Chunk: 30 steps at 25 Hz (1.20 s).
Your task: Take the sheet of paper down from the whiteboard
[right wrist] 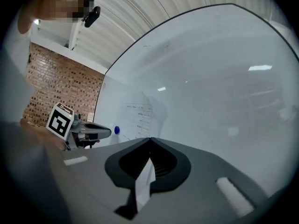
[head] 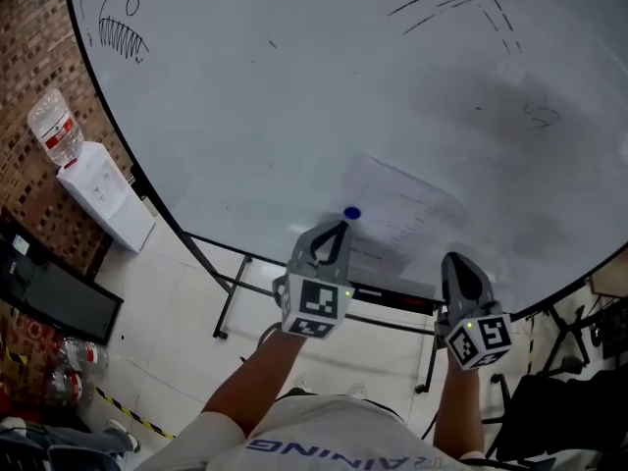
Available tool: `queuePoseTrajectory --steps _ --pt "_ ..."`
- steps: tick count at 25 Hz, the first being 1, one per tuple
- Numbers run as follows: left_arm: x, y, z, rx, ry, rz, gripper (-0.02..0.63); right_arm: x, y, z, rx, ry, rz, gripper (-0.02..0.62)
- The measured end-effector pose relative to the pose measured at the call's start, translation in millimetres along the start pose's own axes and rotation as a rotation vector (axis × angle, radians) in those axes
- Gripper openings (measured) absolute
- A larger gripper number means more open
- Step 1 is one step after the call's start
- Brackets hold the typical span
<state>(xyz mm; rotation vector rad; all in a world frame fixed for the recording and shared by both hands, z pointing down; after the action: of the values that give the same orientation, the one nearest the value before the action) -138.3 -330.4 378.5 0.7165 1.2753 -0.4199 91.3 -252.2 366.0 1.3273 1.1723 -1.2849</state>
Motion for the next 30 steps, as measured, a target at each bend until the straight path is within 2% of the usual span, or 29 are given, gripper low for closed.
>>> queuePoseTrajectory --steps 4,7,9,13,20,30 --pt "0 4 10 -0.004 0.005 0.001 0.078 9 7 -3 -0.031 0.013 -0.015 0.006" --pt "3 1 11 0.026 0.007 0.014 0.143 15 10 -2 -0.028 0.023 -0.022 0.006" --pt "8 1 14 0.050 0.021 0.033 0.160 19 11 -1 -0.023 0.035 -0.022 0.006" --pt "10 5 19 0.106 0.021 0.078 0.161 21 13 -1 -0.014 0.042 -0.027 0.006" --pt "4 6 26 0.146 0.005 0.063 0.147 25 17 1 0.001 0.056 -0.041 0.006" --pt "4 4 25 0.129 0.019 0.030 0.132 32 19 10 0.021 0.063 -0.082 0.006"
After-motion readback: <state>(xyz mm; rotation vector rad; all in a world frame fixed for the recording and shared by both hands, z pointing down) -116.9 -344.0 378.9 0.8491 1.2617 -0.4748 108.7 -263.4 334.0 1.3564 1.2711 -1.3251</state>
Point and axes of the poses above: the fingertips, and each gripper's own axes: z forward along the fingers, y to its right, x out of its top, the point moved 6 cm from there along -z, backward along the fingers, and after that the axes turned 13 degrees about -x, right-handed, at the moved point
